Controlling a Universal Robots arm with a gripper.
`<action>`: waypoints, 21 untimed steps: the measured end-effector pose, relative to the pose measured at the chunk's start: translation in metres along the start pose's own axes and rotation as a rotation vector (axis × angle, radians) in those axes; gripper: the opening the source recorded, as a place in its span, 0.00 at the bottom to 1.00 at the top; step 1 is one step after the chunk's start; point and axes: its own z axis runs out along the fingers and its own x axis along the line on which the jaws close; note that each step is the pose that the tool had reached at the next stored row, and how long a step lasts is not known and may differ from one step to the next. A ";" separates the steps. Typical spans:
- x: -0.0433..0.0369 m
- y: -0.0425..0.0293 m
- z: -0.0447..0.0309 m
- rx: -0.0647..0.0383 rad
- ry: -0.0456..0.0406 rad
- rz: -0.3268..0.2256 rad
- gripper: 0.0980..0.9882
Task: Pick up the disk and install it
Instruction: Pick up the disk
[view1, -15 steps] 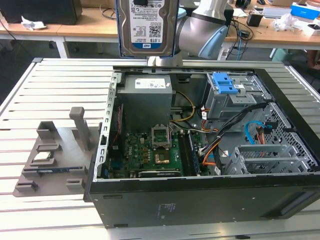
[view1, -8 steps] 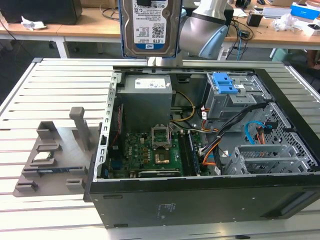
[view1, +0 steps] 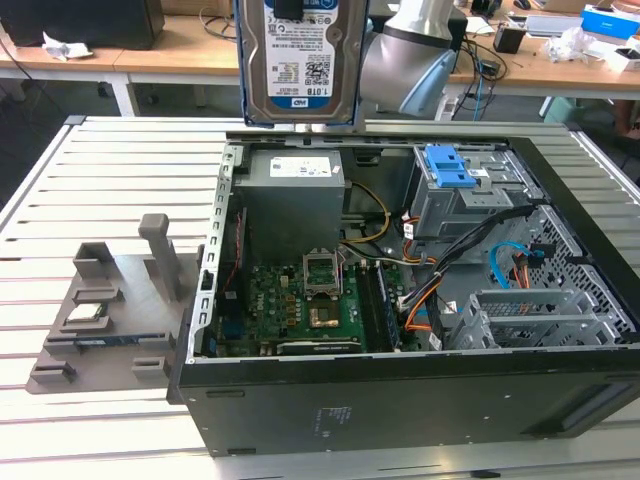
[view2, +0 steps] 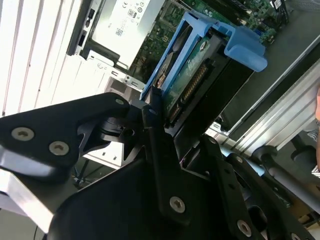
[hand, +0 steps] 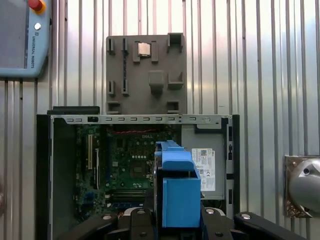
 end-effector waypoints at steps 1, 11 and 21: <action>0.0108 -0.0001 0.0003 0.000 0.0003 0.000 0.30; 0.0399 -0.0004 0.0012 0.000 0.0016 0.000 0.30; 0.0504 -0.0005 0.0016 0.000 0.0023 0.000 0.30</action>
